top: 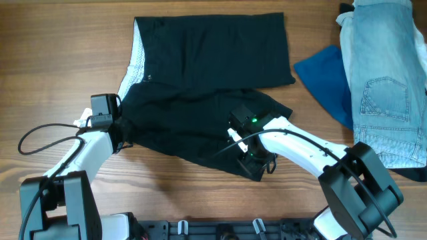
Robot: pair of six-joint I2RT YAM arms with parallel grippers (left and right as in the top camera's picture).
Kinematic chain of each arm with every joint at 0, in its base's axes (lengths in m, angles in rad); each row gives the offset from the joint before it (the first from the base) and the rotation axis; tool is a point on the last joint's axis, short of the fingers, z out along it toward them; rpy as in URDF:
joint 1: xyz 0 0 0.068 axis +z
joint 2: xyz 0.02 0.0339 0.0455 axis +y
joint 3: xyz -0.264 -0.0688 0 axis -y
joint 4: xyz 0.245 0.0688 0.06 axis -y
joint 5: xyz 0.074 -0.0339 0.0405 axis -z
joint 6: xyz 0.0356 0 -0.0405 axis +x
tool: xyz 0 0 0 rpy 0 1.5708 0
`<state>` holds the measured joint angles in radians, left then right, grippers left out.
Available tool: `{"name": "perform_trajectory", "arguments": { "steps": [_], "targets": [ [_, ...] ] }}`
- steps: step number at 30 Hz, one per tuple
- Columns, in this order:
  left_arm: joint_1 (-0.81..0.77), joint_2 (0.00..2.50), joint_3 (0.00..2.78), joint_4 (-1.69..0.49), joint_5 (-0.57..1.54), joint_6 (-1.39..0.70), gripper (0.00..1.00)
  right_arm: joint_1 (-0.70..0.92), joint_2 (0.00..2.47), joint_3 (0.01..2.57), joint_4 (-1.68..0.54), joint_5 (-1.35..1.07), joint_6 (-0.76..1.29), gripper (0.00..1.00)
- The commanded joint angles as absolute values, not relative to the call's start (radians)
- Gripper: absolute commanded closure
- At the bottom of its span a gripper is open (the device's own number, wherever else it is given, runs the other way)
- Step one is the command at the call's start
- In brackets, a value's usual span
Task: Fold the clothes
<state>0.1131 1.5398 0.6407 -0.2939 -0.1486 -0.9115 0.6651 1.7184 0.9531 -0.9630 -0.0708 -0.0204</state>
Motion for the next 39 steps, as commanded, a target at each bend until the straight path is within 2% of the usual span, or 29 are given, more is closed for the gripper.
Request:
{"name": "perform_trajectory", "arguments": {
  "steps": [1, 2, 5, 7, 9, 12, 15, 19, 21, 24, 28, 33, 39],
  "targets": [
    [0.116, 1.600, 0.606, -0.305, -0.114, -0.855, 0.96, 0.669, 1.718, 0.946, -0.957, -0.045, -0.026, 0.80],
    [0.116, 1.600, 0.606, -0.311, -0.114, -0.837, 0.96, 0.669, 1.718, 0.946, -0.953, -0.044, -0.026, 0.96],
    [0.116, 1.596, 0.608, -0.315, -0.113, -0.837, 0.96, 0.669, 1.718, 0.971, -0.954, -0.045, 0.023, 0.96],
    [0.116, 1.536, 0.656, -0.353, -0.064, -0.720, 0.96, 0.656, 1.717, 1.023, -0.992, -0.020, 0.173, 0.96],
    [0.116, 1.413, 0.746, -0.482, -0.061, -0.630, 0.96, 0.600, 1.713, 1.116, -1.060, -0.027, 0.239, 0.96],
    [0.116, 1.235, 0.806, -0.592, -0.079, -0.601, 0.96, 0.543, 1.660, 1.231, -1.140, -0.031, 0.240, 0.96],
    [0.116, 0.982, 0.814, -0.666, -0.080, -0.579, 0.96, 0.438, 1.472, 1.359, -1.193, -0.033, 0.258, 0.96],
    [0.116, 0.754, 0.814, -0.736, -0.065, -0.580, 0.96, 0.313, 1.261, 1.382, -1.238, -0.060, 0.299, 0.96],
    [0.116, 0.692, 0.814, -0.770, -0.052, -0.580, 0.96, 0.291, 1.181, 1.382, -1.258, -0.060, 0.299, 0.96],
    [0.116, 0.701, 0.814, -0.785, -0.053, -0.580, 0.96, 0.291, 1.164, 1.382, -1.161, -0.010, 0.287, 0.96],
    [0.116, 0.843, 0.814, -0.697, -0.053, -0.579, 0.96, 0.289, 1.326, 1.382, -0.931, 0.064, 0.220, 0.96],
    [0.116, 1.105, 0.814, -0.355, -0.061, -0.579, 0.96, 0.251, 1.657, 1.382, -0.514, 0.023, 0.133, 0.96],
    [0.115, 1.370, 0.814, 0.076, -0.060, -0.575, 0.96, 0.225, 1.905, 1.382, -0.214, 0.018, 0.139, 0.96]
  ]
}}
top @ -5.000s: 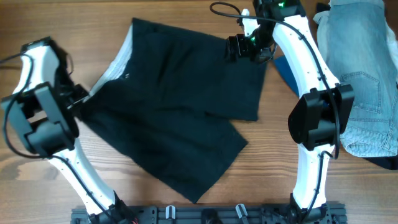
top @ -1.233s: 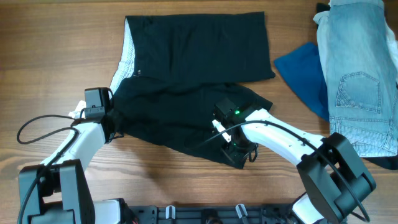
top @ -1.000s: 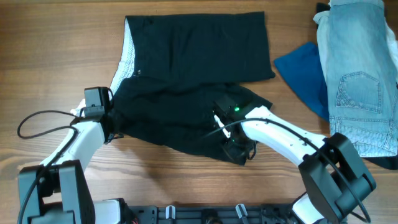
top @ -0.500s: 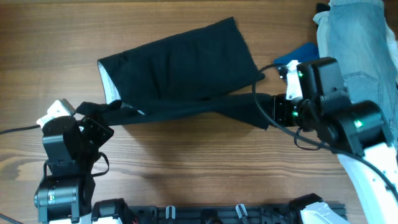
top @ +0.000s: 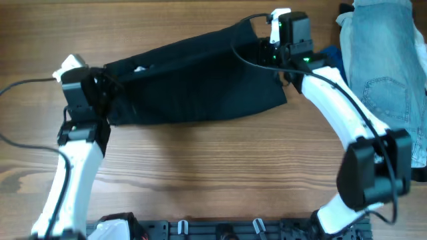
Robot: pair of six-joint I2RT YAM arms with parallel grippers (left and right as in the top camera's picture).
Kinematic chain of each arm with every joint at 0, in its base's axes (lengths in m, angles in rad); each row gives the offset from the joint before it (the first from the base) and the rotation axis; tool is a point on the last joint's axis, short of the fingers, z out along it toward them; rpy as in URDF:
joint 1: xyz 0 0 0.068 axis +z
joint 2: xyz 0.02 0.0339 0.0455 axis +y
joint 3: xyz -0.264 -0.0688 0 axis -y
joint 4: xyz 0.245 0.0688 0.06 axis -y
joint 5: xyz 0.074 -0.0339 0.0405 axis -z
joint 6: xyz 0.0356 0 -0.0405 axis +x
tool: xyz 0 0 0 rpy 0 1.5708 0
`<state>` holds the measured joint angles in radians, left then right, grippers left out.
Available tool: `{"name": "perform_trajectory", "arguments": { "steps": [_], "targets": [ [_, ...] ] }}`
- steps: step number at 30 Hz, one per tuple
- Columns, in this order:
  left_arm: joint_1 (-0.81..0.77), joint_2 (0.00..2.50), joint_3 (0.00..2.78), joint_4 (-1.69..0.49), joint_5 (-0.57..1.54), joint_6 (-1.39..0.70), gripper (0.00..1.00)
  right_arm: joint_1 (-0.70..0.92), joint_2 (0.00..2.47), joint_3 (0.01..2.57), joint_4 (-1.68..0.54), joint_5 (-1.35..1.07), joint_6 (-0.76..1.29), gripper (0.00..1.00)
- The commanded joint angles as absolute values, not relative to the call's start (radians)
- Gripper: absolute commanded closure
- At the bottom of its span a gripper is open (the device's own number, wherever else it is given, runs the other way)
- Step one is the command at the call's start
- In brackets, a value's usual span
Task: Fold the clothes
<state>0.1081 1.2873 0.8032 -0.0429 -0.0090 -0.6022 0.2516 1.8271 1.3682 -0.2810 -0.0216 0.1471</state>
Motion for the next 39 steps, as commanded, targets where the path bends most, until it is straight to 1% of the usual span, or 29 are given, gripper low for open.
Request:
{"name": "perform_trajectory", "arguments": {
  "steps": [1, 6, 9, 12, 13, 14, 15, 16, 19, 21, 22, 24, 28, 29, 30, 31, 32, 33, 35, 36, 37, 38, 39],
  "targets": [
    [0.115, 1.410, 0.814, 0.136, -0.060, -0.575, 0.96, 0.225, 1.933, 1.382, -0.181, 0.017, 0.139, 0.96],
    [0.106, 1.642, 0.814, 0.519, -0.057, -0.576, 0.96, 0.223, 2.040, 1.382, -0.031, 0.019, 0.161, 0.96],
    [0.102, 1.742, 0.814, 0.693, -0.061, -0.576, 0.96, 0.221, 2.063, 1.382, 0.055, 0.023, 0.168, 0.96],
    [0.102, 1.790, 0.814, 0.750, -0.080, -0.575, 0.96, 0.221, 2.091, 1.382, 0.117, 0.023, 0.185, 0.96],
    [0.102, 1.795, 0.814, 0.753, -0.096, -0.575, 0.91, 0.221, 2.104, 1.382, 0.145, 0.022, 0.185, 0.96],
    [0.102, 1.797, 0.814, 0.756, -0.106, -0.575, 0.28, 0.221, 2.120, 1.382, 0.198, 0.022, 0.184, 0.82],
    [0.102, 1.796, 0.814, 0.764, -0.106, -0.574, 0.00, 0.221, 2.128, 1.382, 0.244, 0.022, 0.187, 0.40],
    [0.103, 1.796, 0.814, 0.787, -0.107, -0.552, 0.00, 0.221, 2.130, 1.382, 0.289, 0.023, 0.186, 0.00],
    [0.103, 1.774, 0.814, 0.823, -0.089, -0.527, 0.00, 0.220, 2.112, 1.382, 0.324, 0.040, 0.184, 0.00],
    [0.103, 1.712, 0.814, 0.764, -0.022, -0.526, 0.00, 0.220, 2.063, 1.382, 0.271, 0.033, 0.183, 0.00],
    [0.103, 1.656, 0.814, 0.680, 0.019, -0.518, 0.00, 0.220, 2.021, 1.382, 0.218, 0.015, 0.179, 0.00],
    [0.103, 1.570, 0.814, 0.497, 0.094, -0.432, 0.00, 0.220, 1.954, 1.382, 0.097, -0.067, 0.082, 0.00],
    [0.103, 1.454, 0.814, 0.007, 0.225, -0.234, 0.00, 0.220, 1.928, 1.382, -0.202, -0.254, 0.067, 0.00],
    [0.103, 1.452, 0.814, -0.081, 0.255, -0.215, 0.00, 0.220, 1.928, 1.382, -0.277, -0.311, 0.067, 0.02],
    [0.103, 1.452, 0.814, -0.133, 0.278, -0.213, 0.00, 0.220, 1.928, 1.382, -0.349, -0.353, 0.067, 0.11],
    [0.103, 1.452, 0.814, -0.200, 0.301, -0.213, 0.00, 0.221, 1.928, 1.382, -0.457, -0.384, 0.067, 0.27],
    [0.103, 1.453, 0.814, -0.261, 0.310, -0.213, 0.00, 0.226, 1.928, 1.382, -0.580, -0.390, 0.066, 0.45],
    [0.103, 1.454, 0.813, -0.279, 0.310, -0.213, 0.02, 0.229, 1.928, 1.382, -0.626, -0.394, 0.066, 0.56],
    [0.103, 1.458, 0.813, -0.286, 0.310, -0.213, 0.04, 0.241, 1.928, 1.382, -0.653, -0.480, 0.027, 0.64],
    [0.103, 1.461, 0.813, -0.282, 0.304, -0.213, 0.04, 0.250, 1.928, 1.382, -0.634, -0.498, 0.027, 0.65],
    [0.103, 1.467, 0.813, -0.277, 0.299, -0.213, 0.04, 0.249, 1.928, 1.382, -0.608, -0.479, 0.030, 0.65],
    [0.103, 1.473, 0.813, -0.271, 0.298, -0.212, 0.00, 0.248, 1.928, 1.382, -0.590, -0.445, 0.030, 0.64],
    [0.103, 1.491, 0.813, -0.263, 0.287, -0.195, 0.00, 0.241, 1.932, 1.382, -0.537, -0.284, 0.029, 0.65]
  ]
}}
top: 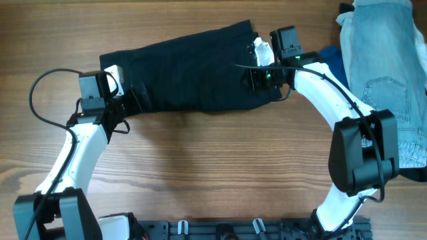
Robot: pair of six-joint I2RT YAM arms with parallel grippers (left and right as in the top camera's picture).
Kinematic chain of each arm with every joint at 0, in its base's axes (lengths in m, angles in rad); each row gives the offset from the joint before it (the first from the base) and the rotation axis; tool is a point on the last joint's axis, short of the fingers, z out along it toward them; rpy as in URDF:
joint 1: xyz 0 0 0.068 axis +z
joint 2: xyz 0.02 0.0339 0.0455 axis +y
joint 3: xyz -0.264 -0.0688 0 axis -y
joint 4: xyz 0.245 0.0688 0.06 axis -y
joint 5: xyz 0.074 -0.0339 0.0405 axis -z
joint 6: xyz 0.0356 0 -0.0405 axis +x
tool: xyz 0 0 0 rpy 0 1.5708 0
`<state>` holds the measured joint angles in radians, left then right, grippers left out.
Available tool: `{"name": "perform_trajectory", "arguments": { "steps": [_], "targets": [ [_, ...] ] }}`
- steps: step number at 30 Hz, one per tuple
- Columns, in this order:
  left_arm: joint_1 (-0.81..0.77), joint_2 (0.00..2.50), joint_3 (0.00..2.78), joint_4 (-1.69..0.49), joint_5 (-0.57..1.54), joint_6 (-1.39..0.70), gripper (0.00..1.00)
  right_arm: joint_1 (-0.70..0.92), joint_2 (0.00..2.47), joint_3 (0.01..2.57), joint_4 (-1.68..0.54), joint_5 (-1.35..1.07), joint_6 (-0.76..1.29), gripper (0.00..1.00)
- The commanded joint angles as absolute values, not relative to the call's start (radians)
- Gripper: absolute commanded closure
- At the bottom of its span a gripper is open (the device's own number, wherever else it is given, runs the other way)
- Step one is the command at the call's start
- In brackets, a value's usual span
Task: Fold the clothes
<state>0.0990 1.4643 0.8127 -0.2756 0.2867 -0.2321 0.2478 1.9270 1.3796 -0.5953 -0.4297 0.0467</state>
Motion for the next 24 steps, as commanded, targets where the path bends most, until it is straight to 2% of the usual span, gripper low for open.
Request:
{"name": "perform_trajectory", "arguments": {
  "steps": [1, 4, 6, 10, 14, 19, 24],
  "targets": [
    [0.103, 1.501, 0.813, -0.263, 0.287, -0.159, 0.00, 0.229, 1.945, 1.382, -0.503, -0.215, 0.027, 0.64],
    [0.103, 1.522, 0.814, -0.252, 0.274, -0.104, 0.00, 0.189, 2.000, 1.382, -0.454, -0.223, 0.026, 0.58],
    [0.103, 1.523, 0.831, -0.227, 0.249, -0.081, 0.00, 0.153, 2.024, 1.382, -0.428, -0.323, -0.017, 0.49],
    [0.105, 1.523, 0.931, -0.252, 0.234, -0.081, 0.00, 0.147, 2.024, 1.382, -0.339, -0.423, -0.076, 0.48],
    [0.121, 1.523, 0.979, -0.251, 0.231, -0.077, 0.00, 0.147, 2.080, 1.382, -0.262, -0.430, -0.049, 0.90],
    [0.215, 1.583, 1.007, -0.213, 0.208, -0.028, 0.00, 0.147, 2.184, 1.382, -0.223, -0.373, -0.080, 0.94],
    [0.253, 1.824, 1.111, -0.277, 0.221, 0.075, 0.00, 0.147, 2.209, 1.382, -0.217, -0.355, -0.080, 0.92]
  ]
}}
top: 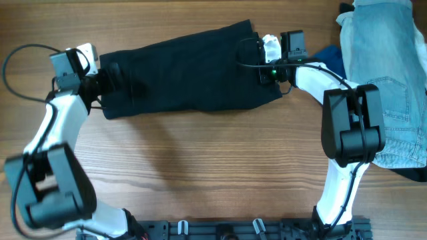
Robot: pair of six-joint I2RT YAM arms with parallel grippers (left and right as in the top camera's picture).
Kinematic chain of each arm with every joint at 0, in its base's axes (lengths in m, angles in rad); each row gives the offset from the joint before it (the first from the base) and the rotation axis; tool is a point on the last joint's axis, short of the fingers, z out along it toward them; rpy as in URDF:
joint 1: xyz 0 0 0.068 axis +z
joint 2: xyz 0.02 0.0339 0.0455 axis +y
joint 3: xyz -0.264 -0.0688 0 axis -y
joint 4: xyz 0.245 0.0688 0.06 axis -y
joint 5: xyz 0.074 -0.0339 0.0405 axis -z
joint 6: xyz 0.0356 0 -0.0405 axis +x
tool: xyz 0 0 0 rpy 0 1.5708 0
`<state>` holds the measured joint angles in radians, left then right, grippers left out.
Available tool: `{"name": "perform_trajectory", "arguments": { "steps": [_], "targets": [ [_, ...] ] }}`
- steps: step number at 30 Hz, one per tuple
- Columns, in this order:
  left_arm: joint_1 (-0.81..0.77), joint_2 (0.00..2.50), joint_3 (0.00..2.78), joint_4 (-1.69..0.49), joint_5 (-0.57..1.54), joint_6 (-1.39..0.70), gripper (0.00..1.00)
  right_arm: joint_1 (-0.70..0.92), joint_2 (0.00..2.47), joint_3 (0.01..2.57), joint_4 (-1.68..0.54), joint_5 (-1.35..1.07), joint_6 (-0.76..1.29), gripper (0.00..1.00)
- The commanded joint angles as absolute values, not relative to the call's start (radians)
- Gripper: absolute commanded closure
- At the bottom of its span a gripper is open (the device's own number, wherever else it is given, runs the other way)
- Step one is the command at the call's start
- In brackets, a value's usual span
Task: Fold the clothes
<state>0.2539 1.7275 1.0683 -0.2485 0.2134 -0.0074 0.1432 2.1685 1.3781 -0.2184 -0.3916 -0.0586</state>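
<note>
A black garment (pixel 190 73), folded into a long band, lies flat across the far half of the wooden table (pixel 200 173), tilted up toward the right. My left gripper (pixel 109 72) sits at the band's left end, its dark fingers over the cloth edge. At the right end, my right gripper (pixel 259 68) rests on the cloth just below the upper right corner. From overhead the dark fingers merge with the black fabric, so their spread is unreadable.
A pile of light blue jeans (pixel 383 80) fills the right edge of the table. A dark blue cloth (pixel 331 57) pokes out from under it, close to my right arm. Cables loop off both wrists.
My left gripper has moved from the band's lower left edge up and outward to its left end. My right gripper has shifted slightly right and up. The lower left corner of the cloth now reaches further left.
The black garment first lay spread out, its near half rumpled, with both grippers at its near edge. Then both grippers held it raised across the far side, doubled over. Then it lay on the table as a folded band, where it stays with both grippers at its ends.
</note>
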Motion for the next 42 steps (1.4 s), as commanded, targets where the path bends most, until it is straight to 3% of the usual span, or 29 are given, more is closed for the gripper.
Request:
{"name": "perform_trajectory", "arguments": {
  "steps": [1, 11, 13, 16, 17, 21, 26, 28, 30, 35, 42],
  "targets": [
    [0.253, 1.857, 1.117, -0.281, 0.220, 0.075, 0.00, 0.147, 2.209, 1.382, -0.214, -0.355, -0.080, 0.92],
    [0.172, 1.992, 1.116, -0.289, 0.304, 0.065, 0.00, 0.150, 2.209, 1.382, -0.210, -0.355, -0.079, 0.92],
    [0.149, 1.993, 1.116, -0.282, 0.310, 0.036, 0.19, 0.150, 2.209, 1.382, -0.210, -0.355, -0.079, 0.92],
    [0.150, 1.992, 1.117, -0.281, 0.309, 0.037, 0.87, 0.150, 2.209, 1.382, -0.213, -0.363, -0.076, 0.92],
    [0.157, 1.991, 1.117, -0.279, 0.307, 0.036, 0.96, 0.150, 2.209, 1.382, -0.213, -0.386, -0.075, 0.92],
    [0.204, 1.899, 1.119, -0.303, 0.304, -0.084, 0.96, 0.150, 2.136, 1.382, -0.253, -0.463, -0.044, 0.91],
    [0.226, 1.596, 1.281, -0.618, 0.263, -0.083, 0.96, 0.150, 1.908, 1.382, -0.389, -0.521, -0.024, 0.73],
    [0.225, 1.579, 1.398, -0.749, 0.265, -0.062, 0.96, 0.151, 1.891, 1.382, -0.422, -0.534, -0.023, 0.70],
    [0.224, 1.587, 1.478, -0.810, 0.265, -0.049, 0.96, 0.161, 1.922, 1.382, -0.432, -0.584, -0.023, 0.71],
    [0.189, 1.611, 1.493, -0.727, 0.280, -0.057, 0.96, 0.264, 2.056, 1.382, -0.365, -0.630, -0.023, 0.79],
    [-0.008, 1.694, 1.493, -0.542, 0.280, -0.210, 0.96, 0.287, 2.163, 1.381, -0.328, -0.550, 0.040, 0.93]
  ]
}}
